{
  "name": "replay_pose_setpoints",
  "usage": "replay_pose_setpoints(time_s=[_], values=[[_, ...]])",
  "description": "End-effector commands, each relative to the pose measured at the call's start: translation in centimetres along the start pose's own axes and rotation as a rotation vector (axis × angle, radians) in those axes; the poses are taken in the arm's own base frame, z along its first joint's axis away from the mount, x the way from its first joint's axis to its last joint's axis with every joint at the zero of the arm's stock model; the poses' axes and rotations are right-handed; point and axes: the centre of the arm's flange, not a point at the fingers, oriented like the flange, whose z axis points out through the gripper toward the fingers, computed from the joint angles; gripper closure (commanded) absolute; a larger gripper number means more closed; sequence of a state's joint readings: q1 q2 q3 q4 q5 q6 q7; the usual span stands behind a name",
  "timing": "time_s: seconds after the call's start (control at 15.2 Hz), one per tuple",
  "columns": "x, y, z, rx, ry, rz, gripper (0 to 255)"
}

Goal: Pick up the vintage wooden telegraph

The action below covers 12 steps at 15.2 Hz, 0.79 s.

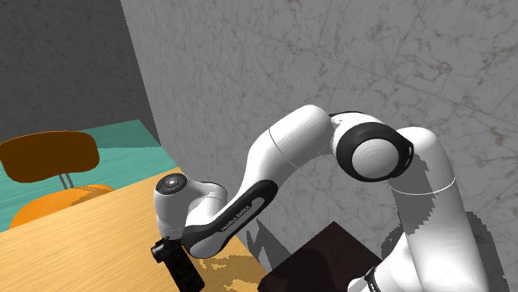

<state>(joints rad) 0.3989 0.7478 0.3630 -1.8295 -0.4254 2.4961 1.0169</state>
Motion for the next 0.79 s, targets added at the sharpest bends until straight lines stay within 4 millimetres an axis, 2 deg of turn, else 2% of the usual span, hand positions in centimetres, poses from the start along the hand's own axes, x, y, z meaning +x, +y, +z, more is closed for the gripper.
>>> replay_pose_setpoints(time_s=[0.0, 0.53, 0.73], values=[[0.0, 0.0, 0.1, 0.000, 0.000, 0.000, 255], [0.0, 0.0, 0.1, 0.000, 0.000, 0.000, 255], [0.0, 0.0, -1.5, 0.000, 0.000, 0.000, 255]])
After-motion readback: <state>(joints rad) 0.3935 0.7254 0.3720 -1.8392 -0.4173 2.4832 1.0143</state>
